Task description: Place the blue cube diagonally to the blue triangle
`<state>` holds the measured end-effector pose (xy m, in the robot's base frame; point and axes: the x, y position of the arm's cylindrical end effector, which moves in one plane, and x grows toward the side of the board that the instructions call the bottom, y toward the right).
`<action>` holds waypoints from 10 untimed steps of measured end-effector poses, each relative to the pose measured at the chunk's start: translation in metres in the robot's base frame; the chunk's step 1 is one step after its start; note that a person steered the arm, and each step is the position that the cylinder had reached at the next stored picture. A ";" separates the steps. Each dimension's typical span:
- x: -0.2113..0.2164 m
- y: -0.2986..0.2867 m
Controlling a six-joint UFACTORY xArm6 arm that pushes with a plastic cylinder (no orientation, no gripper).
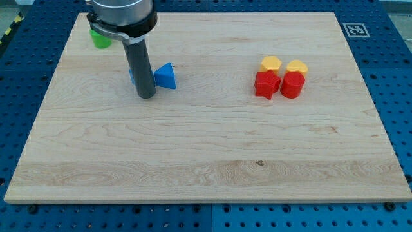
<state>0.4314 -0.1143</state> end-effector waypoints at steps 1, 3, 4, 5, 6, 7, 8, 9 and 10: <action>0.000 0.000; 0.000 0.001; -0.013 -0.001; -0.021 -0.009; -0.020 -0.022; -0.021 -0.034; -0.041 -0.034; -0.062 -0.034; -0.068 -0.033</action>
<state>0.3632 -0.1475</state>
